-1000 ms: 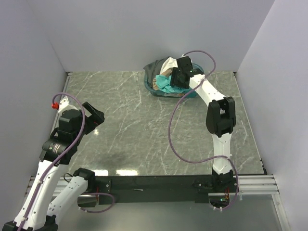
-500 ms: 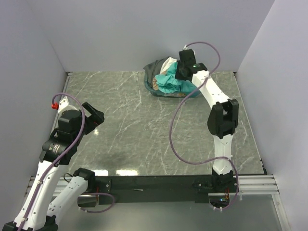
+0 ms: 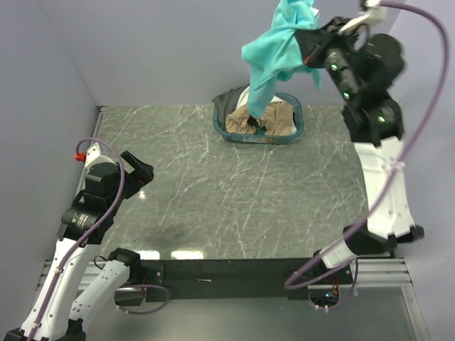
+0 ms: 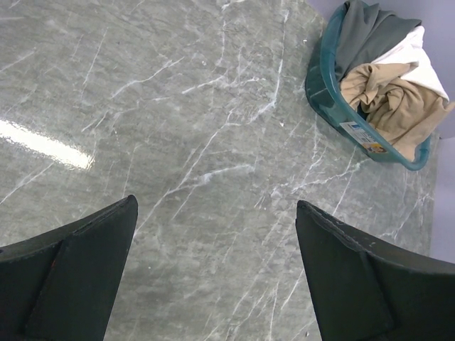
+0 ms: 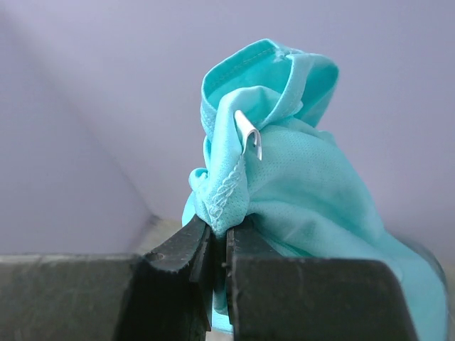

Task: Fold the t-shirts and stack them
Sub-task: Move the tshirt to the center of the board

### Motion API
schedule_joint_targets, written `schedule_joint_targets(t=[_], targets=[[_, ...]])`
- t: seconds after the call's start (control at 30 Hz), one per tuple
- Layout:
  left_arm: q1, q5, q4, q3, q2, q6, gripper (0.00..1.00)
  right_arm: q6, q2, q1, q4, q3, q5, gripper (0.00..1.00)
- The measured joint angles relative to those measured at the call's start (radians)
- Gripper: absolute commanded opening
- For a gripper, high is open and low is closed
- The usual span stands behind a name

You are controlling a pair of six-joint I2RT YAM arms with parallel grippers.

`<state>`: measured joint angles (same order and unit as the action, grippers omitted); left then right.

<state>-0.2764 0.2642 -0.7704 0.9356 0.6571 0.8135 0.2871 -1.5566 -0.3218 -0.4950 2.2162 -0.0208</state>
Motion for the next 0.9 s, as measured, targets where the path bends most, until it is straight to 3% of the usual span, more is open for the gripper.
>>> schedule_joint_targets(t=[0.1, 0.23, 0.4, 0.5, 0.53, 0.6, 0.67, 0.77, 0.8, 0.9], targets=[[0.001, -0.003, 0.002, 0.000, -0.004, 0.000, 1.00, 0.012, 0.093, -0.024, 0.052, 0.015, -0.094, 0.00], [0.002, -0.004, 0.002, 0.000, -0.005, 0.000, 1.00, 0.017, 0.216, -0.110, 0.095, -0.092, -0.237, 0.00], [0.002, -0.004, 0.002, 0.000, -0.005, 0.000, 0.99, 0.018, 0.331, -0.206, 0.126, -0.329, -0.360, 0.02], [0.002, -0.003, 0.002, 0.000, -0.002, 0.001, 0.99, 0.023, 0.412, -0.226, 0.188, -0.604, -0.355, 0.07], [0.002, -0.003, 0.001, 0.000, 0.000, 0.002, 1.00, 0.025, 0.444, -0.227, 0.194, -0.713, -0.329, 0.11], [0.002, -0.002, 0.002, -0.006, 0.003, 0.008, 0.99, 0.048, 0.489, -0.227, 0.217, -0.944, -0.221, 0.30], [0.002, 0.000, -0.001, -0.016, 0.008, 0.016, 1.00, 0.080, 0.495, -0.217, 0.192, -1.121, -0.088, 0.58], [0.002, -0.004, -0.008, -0.033, 0.039, 0.026, 1.00, 0.144, 0.488, -0.154, 0.092, -1.320, 0.116, 0.68], [0.002, -0.009, -0.007, -0.041, 0.053, 0.030, 0.99, 0.164, 0.489, -0.126, 0.056, -1.355, 0.166, 0.80], [0.003, -0.052, 0.008, -0.079, 0.094, 0.041, 0.99, 0.184, 0.518, -0.082, 0.005, -1.389, 0.256, 0.82]])
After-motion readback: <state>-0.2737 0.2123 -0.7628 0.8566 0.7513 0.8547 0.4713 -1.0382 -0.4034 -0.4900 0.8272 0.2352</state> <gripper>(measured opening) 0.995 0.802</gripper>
